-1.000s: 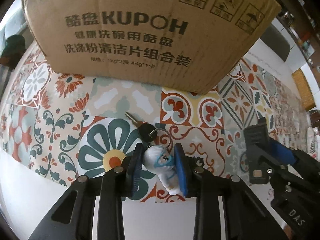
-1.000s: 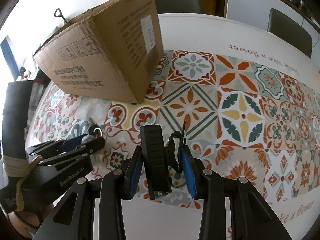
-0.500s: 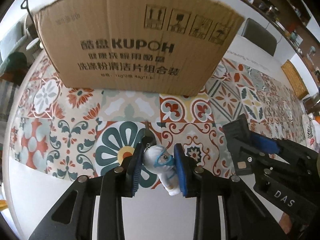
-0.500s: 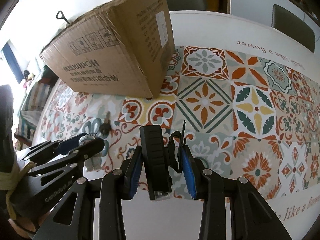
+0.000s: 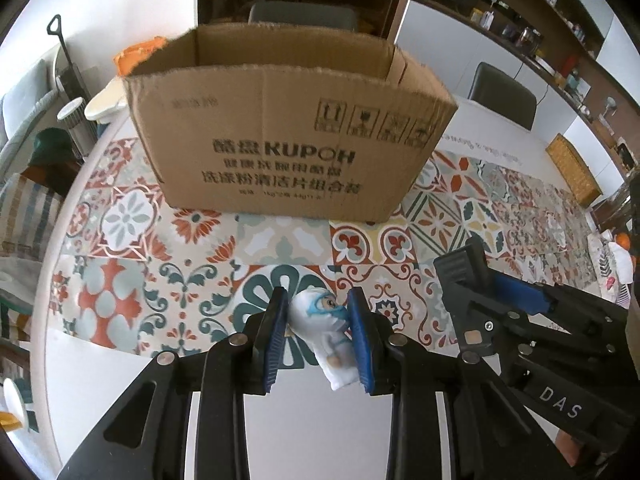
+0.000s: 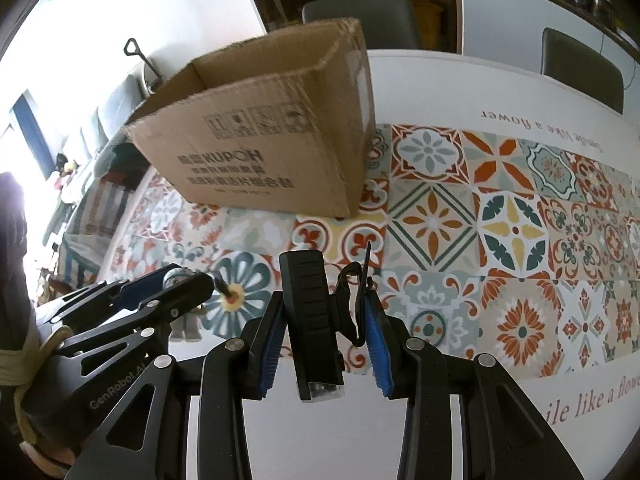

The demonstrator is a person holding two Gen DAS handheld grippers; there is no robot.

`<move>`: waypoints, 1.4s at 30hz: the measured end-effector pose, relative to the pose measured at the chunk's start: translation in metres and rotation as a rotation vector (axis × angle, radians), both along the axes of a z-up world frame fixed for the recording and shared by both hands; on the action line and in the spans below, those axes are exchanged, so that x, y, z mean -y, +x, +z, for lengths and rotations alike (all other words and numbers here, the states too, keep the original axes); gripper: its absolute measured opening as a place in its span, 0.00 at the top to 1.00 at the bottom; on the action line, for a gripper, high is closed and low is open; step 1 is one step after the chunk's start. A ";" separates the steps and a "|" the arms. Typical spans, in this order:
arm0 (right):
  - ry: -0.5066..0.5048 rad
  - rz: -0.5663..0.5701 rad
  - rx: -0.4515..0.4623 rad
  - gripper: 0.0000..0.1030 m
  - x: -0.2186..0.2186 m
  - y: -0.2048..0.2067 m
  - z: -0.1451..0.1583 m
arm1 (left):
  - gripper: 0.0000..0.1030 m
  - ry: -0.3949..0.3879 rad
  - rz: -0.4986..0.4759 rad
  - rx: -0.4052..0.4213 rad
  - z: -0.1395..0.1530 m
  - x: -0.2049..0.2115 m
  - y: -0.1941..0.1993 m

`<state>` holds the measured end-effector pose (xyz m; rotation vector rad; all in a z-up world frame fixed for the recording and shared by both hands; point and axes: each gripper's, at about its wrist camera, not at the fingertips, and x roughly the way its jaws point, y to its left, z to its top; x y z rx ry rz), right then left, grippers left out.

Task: Organize rigid objects
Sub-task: 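Carry the figurine and power bank over the box with both grippers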

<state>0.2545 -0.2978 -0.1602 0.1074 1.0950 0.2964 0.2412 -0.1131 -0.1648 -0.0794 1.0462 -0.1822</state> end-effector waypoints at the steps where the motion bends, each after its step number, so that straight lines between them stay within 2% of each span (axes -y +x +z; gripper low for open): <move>1: 0.000 0.001 0.005 0.63 -0.002 -0.001 0.003 | 0.70 0.000 0.000 0.006 0.002 -0.001 -0.001; 14: 0.004 -0.004 0.046 0.63 -0.021 -0.011 0.024 | 0.70 -0.015 -0.011 0.076 0.026 -0.017 -0.007; 26: 0.020 -0.006 0.147 0.63 -0.036 0.001 0.068 | 0.70 -0.013 -0.027 0.187 0.075 -0.034 0.008; 42: 0.056 -0.040 0.275 0.63 -0.058 0.037 0.131 | 0.70 0.022 -0.051 0.335 0.142 -0.054 0.052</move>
